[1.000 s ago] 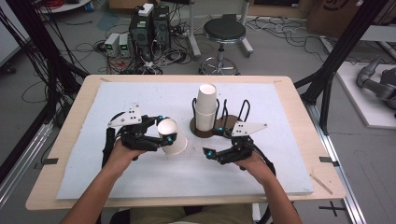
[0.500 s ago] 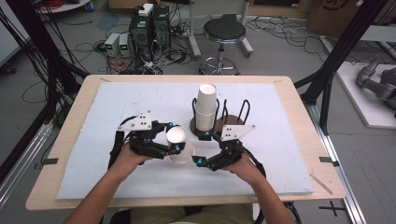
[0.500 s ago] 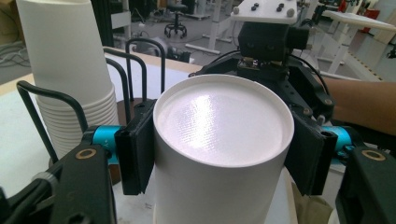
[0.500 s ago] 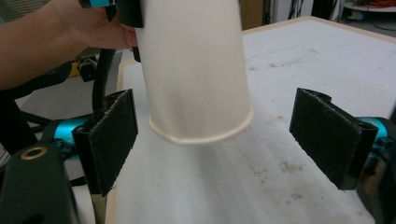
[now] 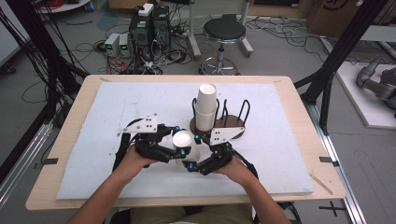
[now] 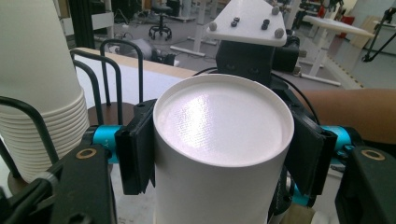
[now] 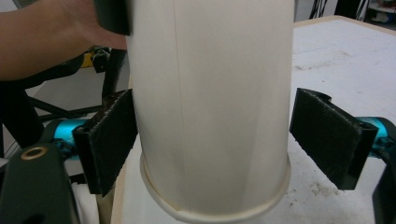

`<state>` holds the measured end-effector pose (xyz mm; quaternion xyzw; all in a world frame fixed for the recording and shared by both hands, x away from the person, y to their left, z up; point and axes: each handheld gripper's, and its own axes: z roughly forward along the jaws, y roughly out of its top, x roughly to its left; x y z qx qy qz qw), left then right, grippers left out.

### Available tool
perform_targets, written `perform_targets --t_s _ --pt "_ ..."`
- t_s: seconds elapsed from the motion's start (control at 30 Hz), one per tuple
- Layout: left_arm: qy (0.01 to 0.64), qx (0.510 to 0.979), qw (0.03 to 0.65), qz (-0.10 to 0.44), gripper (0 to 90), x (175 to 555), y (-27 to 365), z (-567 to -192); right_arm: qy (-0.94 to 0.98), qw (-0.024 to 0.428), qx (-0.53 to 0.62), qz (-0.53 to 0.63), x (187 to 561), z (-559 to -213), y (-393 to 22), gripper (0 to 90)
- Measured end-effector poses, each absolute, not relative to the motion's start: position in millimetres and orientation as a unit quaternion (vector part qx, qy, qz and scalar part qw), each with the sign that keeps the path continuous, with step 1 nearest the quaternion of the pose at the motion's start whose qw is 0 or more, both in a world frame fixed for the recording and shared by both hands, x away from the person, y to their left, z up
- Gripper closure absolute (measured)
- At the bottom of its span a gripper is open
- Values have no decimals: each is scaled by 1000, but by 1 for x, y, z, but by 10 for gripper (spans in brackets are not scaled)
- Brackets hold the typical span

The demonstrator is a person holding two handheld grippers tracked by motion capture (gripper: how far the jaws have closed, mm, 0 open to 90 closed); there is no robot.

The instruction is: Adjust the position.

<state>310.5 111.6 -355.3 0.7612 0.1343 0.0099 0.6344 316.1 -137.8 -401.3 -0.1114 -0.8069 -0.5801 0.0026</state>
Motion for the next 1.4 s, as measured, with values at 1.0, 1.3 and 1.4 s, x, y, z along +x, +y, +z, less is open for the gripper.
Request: perform_targets --t_s 1.0,1.3,1.4 --pt "132 796 591 23 156 311 119 -348 -863 -21 -75 -499 319 -385 -144 348" --pt "113 829 547 10 156 309 112 -352 -897 -27 -49 -438 314 -384 -133 347" --pt "107 846 523 3 156 309 108 -356 -908 -27 -37 -418 310 -386 -127 346"
